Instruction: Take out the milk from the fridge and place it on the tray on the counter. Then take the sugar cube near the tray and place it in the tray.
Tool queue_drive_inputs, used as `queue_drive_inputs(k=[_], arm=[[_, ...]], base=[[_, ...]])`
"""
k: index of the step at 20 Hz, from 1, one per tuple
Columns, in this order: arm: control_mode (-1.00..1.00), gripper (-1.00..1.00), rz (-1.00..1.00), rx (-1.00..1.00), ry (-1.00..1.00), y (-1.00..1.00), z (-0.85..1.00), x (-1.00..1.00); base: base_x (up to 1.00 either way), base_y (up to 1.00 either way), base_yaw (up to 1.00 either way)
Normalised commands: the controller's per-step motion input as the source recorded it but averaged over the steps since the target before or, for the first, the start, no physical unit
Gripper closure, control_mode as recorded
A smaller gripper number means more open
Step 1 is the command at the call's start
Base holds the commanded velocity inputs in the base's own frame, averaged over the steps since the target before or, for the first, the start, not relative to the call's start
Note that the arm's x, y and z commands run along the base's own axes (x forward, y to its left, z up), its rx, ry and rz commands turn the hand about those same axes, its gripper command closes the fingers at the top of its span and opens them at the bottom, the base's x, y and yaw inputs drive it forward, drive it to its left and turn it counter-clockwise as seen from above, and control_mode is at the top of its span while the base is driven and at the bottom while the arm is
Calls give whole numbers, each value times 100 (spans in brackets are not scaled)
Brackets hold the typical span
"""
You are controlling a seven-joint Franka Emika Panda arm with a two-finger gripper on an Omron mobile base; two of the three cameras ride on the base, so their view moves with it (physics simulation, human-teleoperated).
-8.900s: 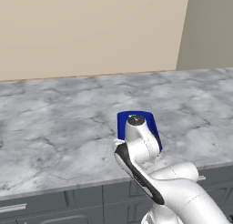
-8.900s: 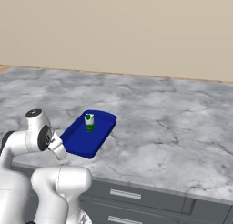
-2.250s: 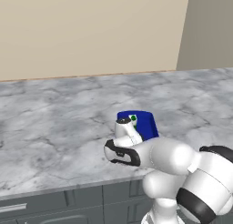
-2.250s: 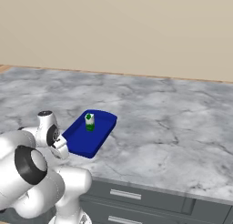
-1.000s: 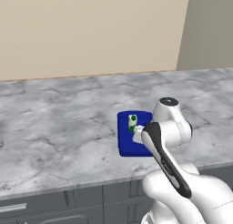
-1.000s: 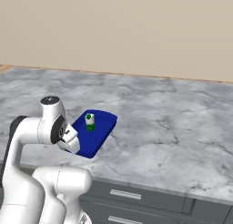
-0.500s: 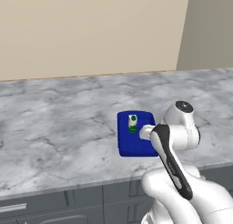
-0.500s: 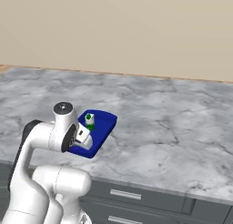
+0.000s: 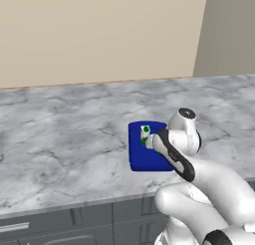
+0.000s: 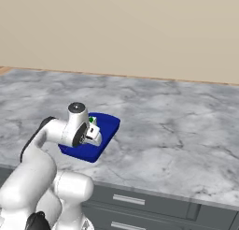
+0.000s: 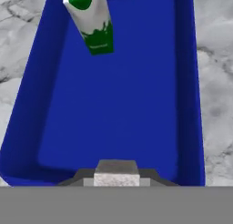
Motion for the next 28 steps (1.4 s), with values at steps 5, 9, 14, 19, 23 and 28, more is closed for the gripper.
queue_drive_inputs(k=[5, 9, 14, 19, 23, 28], arm=[[-100, 100, 2, -8, 9, 0, -21, 58], [-100, 100, 2, -7, -2, 3, -42, 23], [-100, 100, 2, -5, 0, 0, -42, 5], [-100, 100, 3, -1, -1, 0, -48, 0], [-100, 100, 2, 0, 0, 0, -36, 0], [-100, 100, 1, 0, 0, 0, -31, 0]], base=[[0, 0, 0], [0, 0, 0], [0, 0, 0], [0, 0, 0], [0, 0, 0], [0, 0, 0]])
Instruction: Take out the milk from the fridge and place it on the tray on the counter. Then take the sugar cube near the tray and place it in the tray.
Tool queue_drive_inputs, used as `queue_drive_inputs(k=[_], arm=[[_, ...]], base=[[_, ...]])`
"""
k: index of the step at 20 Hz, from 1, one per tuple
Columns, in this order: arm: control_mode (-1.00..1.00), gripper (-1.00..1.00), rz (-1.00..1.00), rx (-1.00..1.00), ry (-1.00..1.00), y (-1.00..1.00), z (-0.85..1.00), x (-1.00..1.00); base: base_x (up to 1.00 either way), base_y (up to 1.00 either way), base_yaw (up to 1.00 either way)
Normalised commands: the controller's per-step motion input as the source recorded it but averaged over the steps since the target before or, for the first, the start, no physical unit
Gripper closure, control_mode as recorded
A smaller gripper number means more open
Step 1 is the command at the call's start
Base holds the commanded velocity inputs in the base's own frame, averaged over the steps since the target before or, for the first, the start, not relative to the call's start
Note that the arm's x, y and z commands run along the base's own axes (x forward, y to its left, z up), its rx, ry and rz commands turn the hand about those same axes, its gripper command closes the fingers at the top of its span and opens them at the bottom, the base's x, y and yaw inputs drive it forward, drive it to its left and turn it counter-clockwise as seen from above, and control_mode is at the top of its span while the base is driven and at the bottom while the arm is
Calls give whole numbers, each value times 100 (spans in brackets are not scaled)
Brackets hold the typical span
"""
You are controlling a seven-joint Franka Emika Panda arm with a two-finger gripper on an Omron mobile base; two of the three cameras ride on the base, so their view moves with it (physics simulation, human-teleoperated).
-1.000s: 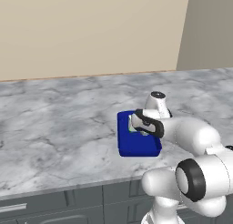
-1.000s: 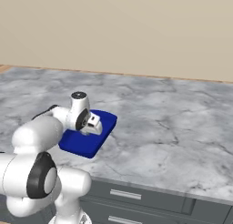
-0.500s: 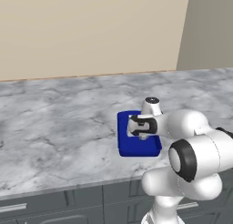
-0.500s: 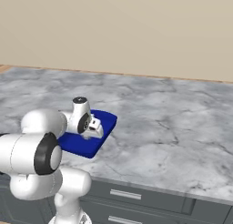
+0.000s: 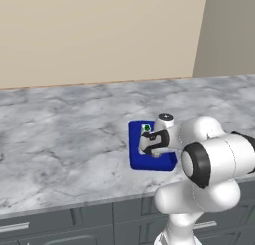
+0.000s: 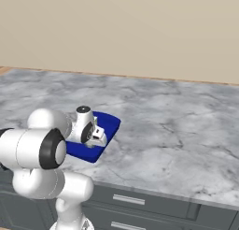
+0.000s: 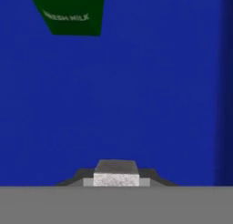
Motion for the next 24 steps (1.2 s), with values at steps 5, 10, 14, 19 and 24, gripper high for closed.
queue_drive_inputs(k=[5, 10, 14, 19, 24], arm=[[-100, -100, 1, 0, 0, 0, -31, 0], [-100, -100, 0, 0, 0, 0, -8, -4], [-100, -100, 0, 0, 0, 0, 2, -18], [-100, -100, 0, 0, 0, 2, 11, -14], [-100, -100, 0, 0, 0, 0, 31, -15]], base=[[0, 0, 0], [0, 0, 0], [0, 0, 0], [0, 0, 0], [0, 0, 0]])
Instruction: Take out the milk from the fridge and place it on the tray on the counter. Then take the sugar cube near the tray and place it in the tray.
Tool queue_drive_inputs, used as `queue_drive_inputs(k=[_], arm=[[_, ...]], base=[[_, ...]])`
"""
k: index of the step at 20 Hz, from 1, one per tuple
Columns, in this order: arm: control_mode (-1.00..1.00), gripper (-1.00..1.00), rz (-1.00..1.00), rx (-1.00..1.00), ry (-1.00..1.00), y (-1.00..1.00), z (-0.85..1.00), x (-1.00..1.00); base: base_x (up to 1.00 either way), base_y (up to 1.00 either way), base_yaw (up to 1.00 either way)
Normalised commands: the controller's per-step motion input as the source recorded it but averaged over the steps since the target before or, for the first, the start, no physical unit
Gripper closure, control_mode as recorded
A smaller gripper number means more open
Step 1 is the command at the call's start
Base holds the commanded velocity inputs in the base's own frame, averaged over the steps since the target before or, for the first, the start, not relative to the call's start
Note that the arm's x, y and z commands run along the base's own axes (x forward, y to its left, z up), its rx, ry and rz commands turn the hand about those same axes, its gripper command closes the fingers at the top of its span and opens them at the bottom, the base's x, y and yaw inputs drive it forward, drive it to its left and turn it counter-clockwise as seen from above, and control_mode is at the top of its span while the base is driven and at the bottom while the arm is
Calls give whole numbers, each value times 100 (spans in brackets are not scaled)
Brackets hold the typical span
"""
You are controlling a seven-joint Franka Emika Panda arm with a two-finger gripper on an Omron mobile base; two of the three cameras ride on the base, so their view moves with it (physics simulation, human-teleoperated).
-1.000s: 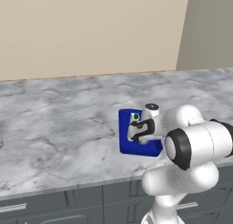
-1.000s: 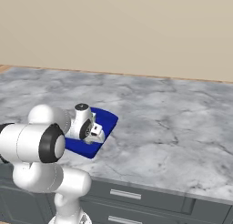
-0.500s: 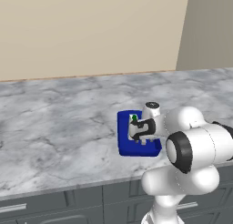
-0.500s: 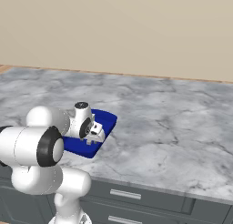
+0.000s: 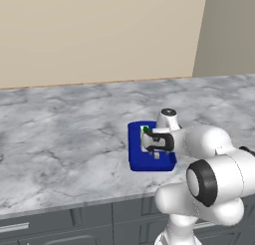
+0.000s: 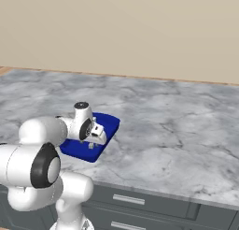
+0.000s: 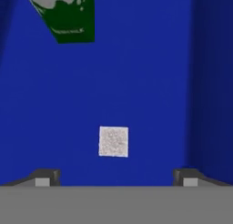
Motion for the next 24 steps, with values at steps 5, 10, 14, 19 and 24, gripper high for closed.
queue_drive_inputs(k=[5, 10, 14, 19, 24], arm=[[-100, -100, 0, 0, 0, 0, 73, -33], [-100, -100, 0, 0, -10, 1, 99, -56], [-100, -100, 0, 0, -21, 0, 100, -67], [-100, -100, 0, 0, -28, 2, 100, -65], [-100, -100, 0, 0, -26, 0, 100, -65]], base=[[0, 0, 0], [0, 0, 0], [0, 0, 0], [0, 0, 0], [0, 0, 0]])
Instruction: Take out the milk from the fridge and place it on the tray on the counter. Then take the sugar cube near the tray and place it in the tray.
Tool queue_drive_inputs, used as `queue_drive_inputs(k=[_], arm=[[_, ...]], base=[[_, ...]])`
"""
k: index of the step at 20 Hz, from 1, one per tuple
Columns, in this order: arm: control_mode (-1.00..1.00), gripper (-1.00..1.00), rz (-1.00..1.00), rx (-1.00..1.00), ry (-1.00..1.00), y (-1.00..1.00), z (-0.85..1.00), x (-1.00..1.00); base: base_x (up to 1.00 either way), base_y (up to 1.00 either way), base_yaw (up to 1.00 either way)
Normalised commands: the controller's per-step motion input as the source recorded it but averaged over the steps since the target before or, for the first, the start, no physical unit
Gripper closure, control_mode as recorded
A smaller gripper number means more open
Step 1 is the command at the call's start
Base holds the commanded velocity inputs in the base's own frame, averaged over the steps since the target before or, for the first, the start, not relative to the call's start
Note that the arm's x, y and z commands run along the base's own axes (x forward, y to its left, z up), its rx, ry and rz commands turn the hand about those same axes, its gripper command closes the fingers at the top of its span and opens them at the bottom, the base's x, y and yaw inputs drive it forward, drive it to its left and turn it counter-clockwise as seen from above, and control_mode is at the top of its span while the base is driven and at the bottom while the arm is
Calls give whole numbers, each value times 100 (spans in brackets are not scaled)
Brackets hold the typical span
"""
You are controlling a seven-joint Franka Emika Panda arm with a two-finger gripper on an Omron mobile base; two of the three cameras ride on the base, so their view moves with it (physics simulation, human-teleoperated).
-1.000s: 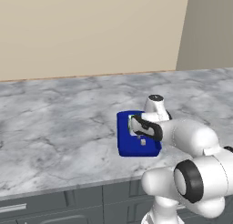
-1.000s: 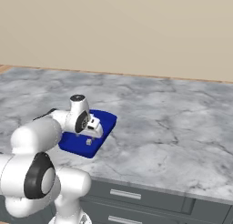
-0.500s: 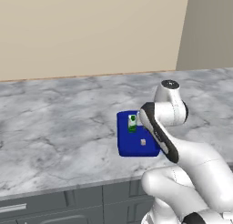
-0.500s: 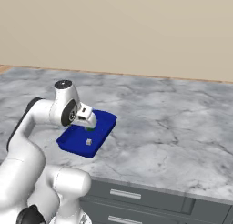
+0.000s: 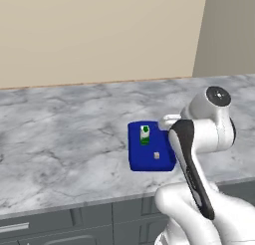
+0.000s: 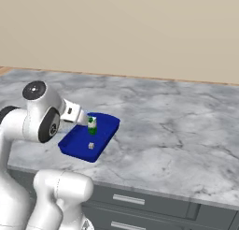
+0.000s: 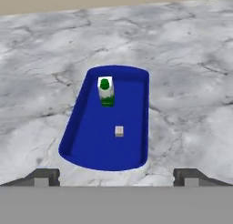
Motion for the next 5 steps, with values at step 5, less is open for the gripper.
queue_drive_inputs(k=[5], arm=[[-100, -100, 0, 0, -14, 0, 100, -65]], base=[[0, 0, 0]])
